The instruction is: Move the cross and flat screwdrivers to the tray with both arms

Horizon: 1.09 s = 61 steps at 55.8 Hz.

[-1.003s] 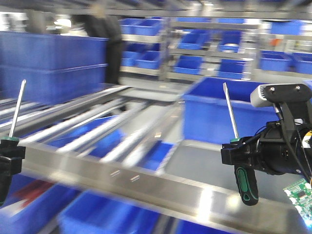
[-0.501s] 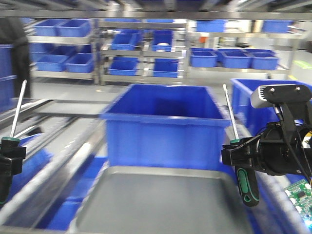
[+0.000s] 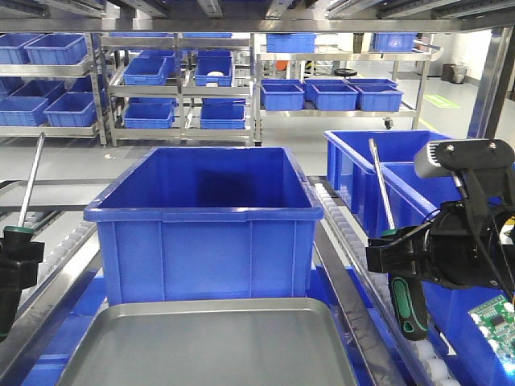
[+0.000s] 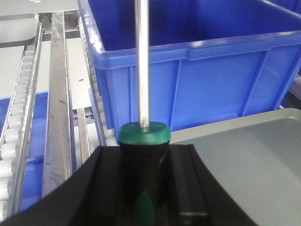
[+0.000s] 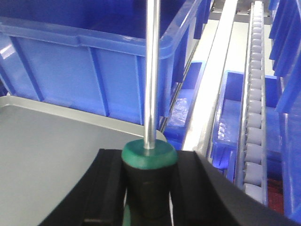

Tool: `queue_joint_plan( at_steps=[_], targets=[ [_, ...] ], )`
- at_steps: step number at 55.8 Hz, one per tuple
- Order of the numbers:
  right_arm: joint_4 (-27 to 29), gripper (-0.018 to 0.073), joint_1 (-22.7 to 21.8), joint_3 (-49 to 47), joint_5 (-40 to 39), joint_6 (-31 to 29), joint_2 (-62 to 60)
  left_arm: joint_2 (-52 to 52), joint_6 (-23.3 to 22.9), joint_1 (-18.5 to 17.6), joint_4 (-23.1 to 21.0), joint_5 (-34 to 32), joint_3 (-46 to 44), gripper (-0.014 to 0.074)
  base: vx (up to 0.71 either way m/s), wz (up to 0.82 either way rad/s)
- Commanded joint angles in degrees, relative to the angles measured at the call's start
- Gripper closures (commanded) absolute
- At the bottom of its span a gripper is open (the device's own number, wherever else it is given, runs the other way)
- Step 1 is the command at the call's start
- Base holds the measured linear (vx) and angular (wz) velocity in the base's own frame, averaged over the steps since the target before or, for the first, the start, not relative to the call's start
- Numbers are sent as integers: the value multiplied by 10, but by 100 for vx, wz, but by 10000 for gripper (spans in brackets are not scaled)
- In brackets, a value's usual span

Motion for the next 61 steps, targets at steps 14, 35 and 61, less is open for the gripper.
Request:
queue_joint_plan(
  at_steps=[14, 35, 61],
  targets=[
    [0, 567, -2, -22, -47, -1, -17, -12, -4, -2, -10, -50, -17, 599, 0, 0],
    [1, 567, -2, -22, -47, -1, -17, -12, -4, -2, -10, -54, -17, 599, 0, 0],
    [50, 567, 0, -22, -64, -1, -15, -11, -4, -2, -28, -68, -17, 599, 0, 0]
  ],
)
